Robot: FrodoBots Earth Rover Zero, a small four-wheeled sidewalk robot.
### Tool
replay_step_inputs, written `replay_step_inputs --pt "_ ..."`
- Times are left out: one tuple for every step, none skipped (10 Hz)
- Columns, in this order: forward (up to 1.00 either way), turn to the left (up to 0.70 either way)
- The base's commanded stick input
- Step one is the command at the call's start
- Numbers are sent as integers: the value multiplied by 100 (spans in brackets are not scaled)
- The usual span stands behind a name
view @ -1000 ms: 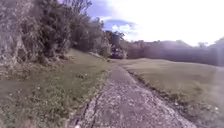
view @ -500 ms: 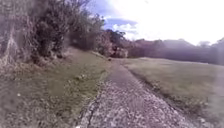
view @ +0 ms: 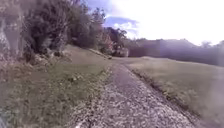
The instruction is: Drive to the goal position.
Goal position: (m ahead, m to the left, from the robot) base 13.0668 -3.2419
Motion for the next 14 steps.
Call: replay_step_inputs --pt "100 0" --pt "100 0" --pt "100 0" --pt "100 0" --pt "100 0" --pt "100 0" --pt "100 0" --pt "100 0" --pt "100 0" --pt "100 0" --pt "100 0" --pt "100 0" --pt "100 0" --pt "100 0"
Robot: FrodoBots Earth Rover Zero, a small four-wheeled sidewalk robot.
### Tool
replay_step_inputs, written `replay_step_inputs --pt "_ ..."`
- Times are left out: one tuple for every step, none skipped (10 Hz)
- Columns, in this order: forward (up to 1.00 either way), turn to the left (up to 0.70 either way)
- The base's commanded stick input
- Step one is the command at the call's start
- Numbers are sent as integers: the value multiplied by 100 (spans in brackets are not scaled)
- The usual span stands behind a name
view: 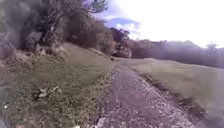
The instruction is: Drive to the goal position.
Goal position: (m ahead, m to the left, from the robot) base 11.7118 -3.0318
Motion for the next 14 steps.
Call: replay_step_inputs --pt "100 0" --pt "100 0" --pt "100 0" --pt "100 0" --pt "100 -40" --pt "100 -33" --pt "100 -6" --pt "100 0" --pt "100 0" --pt "100 0" --pt "100 0" --pt "100 0" --pt "100 0" --pt "100 0"
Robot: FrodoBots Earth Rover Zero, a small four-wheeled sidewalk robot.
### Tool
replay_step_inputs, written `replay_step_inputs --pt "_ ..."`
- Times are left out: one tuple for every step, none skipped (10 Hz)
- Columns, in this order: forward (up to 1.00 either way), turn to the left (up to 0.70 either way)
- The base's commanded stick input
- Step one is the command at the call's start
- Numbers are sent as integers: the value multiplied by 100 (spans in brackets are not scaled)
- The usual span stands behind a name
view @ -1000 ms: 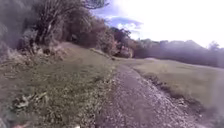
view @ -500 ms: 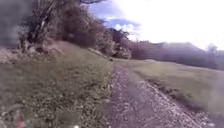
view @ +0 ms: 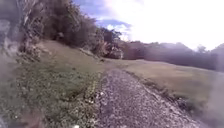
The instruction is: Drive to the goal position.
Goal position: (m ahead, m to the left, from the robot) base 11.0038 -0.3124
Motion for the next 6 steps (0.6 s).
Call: replay_step_inputs --pt "100 0" --pt "100 0" --pt "100 0" --pt "100 0" --pt "100 0" --pt "100 0"
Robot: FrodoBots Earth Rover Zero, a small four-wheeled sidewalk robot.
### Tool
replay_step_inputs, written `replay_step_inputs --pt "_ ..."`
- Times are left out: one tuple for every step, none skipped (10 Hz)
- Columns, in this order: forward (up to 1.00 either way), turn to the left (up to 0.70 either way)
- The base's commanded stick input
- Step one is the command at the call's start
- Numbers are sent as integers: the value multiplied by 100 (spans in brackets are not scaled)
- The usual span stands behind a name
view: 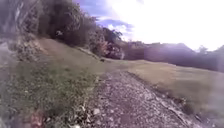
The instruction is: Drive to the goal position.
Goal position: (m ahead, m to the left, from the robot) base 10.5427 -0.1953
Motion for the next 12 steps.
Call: replay_step_inputs --pt "100 0" --pt "100 0" --pt "100 0" --pt "100 0" --pt "100 0" --pt "100 0" --pt "100 0" --pt "100 0" --pt "100 0" --pt "100 0" --pt "100 0" --pt "100 0"
